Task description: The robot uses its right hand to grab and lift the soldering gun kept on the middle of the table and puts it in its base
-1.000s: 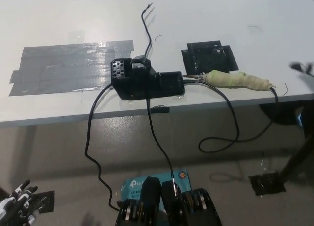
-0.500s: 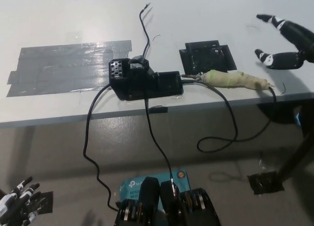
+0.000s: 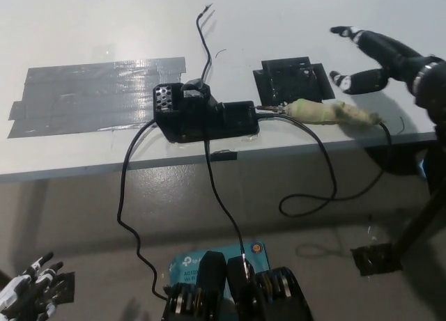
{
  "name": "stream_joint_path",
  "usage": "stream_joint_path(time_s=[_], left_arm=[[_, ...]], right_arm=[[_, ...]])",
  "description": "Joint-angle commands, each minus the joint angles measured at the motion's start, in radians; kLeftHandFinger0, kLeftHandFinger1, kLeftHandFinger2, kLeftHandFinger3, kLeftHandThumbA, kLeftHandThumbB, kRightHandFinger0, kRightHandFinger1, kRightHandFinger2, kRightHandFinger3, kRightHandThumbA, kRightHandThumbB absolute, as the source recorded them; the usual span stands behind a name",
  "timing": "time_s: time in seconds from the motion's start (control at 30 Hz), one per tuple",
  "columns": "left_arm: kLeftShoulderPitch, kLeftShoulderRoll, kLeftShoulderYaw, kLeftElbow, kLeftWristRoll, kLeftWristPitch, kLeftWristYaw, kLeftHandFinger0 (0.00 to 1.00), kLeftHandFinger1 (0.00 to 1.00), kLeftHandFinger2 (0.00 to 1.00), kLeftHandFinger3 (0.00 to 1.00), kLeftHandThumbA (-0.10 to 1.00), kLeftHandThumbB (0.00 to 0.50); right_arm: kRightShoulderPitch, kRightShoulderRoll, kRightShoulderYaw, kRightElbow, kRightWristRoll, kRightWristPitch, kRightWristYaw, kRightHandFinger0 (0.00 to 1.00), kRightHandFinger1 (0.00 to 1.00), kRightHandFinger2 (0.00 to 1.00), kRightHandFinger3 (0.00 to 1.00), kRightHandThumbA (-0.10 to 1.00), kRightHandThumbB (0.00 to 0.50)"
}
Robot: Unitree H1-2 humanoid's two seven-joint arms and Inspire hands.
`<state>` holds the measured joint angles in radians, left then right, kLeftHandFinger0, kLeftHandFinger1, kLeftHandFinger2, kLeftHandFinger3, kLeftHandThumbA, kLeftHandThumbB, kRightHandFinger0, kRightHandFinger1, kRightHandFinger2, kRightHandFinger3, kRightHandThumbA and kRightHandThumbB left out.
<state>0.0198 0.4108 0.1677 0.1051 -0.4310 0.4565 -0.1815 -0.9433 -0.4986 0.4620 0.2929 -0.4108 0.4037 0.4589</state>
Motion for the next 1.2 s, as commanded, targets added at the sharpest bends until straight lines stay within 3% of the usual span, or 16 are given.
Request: stream_joint_path(time_s=[0.0,0.17,0.27,0.4,0.57,0.6,0.73,1.0,1.17], left_arm=[[-0.009,0.044,-0.003,-0.029,-0.002,0.014,-0.004,1.00,1.00,1.00,1.00,0.40,0.000],[-0.013,0.047,-0.010,-0.036,-0.007,0.014,-0.003,1.00,1.00,1.00,1.00,0.40,0.000],[-0.018,0.056,-0.022,-0.039,0.009,0.014,-0.003,1.00,1.00,1.00,1.00,0.43,0.008],[-0.030,0.060,-0.028,-0.033,-0.006,0.014,-0.001,1.00,1.00,1.00,1.00,0.41,0.000],[-0.042,0.057,-0.042,-0.027,-0.004,0.014,-0.003,1.00,1.00,1.00,1.00,0.41,0.001],[-0.045,0.057,-0.045,-0.021,0.003,0.014,-0.006,1.00,1.00,1.00,1.00,0.42,0.020],[-0.049,0.053,-0.050,-0.015,0.001,0.014,-0.007,1.00,1.00,1.00,1.00,0.41,0.017],[-0.056,0.050,-0.064,-0.018,0.008,0.014,-0.013,1.00,1.00,1.00,1.00,0.41,0.013],[-0.053,0.048,-0.070,-0.029,0.017,0.014,-0.017,1.00,1.00,1.00,1.00,0.40,0.007]], right_arm=[[-0.078,-0.008,0.002,-0.007,-0.047,-0.024,0.021,1.00,1.00,1.00,1.00,0.53,0.362],[-0.067,-0.019,0.039,0.006,-0.088,-0.003,0.049,1.00,1.00,1.00,1.00,0.52,0.359],[-0.055,-0.028,0.041,0.037,-0.089,-0.006,0.060,1.00,1.00,1.00,1.00,0.44,0.311],[-0.041,-0.037,0.055,0.048,-0.102,-0.017,0.076,1.00,1.00,1.00,1.00,0.49,0.333],[-0.025,-0.029,0.058,0.042,-0.110,0.002,0.091,1.00,1.00,1.00,1.00,0.45,0.333],[-0.026,-0.016,0.065,0.057,-0.107,-0.004,0.100,1.00,1.00,1.00,1.00,0.51,0.353],[-0.024,0.003,0.065,0.067,-0.116,-0.004,0.091,1.00,1.00,1.00,1.00,0.52,0.372],[-0.028,0.037,0.088,0.123,-0.150,-0.016,0.076,1.00,1.00,1.00,1.00,0.55,0.343],[-0.006,0.015,0.084,0.180,-0.165,-0.034,0.049,1.00,1.00,1.00,1.00,0.47,0.323]])
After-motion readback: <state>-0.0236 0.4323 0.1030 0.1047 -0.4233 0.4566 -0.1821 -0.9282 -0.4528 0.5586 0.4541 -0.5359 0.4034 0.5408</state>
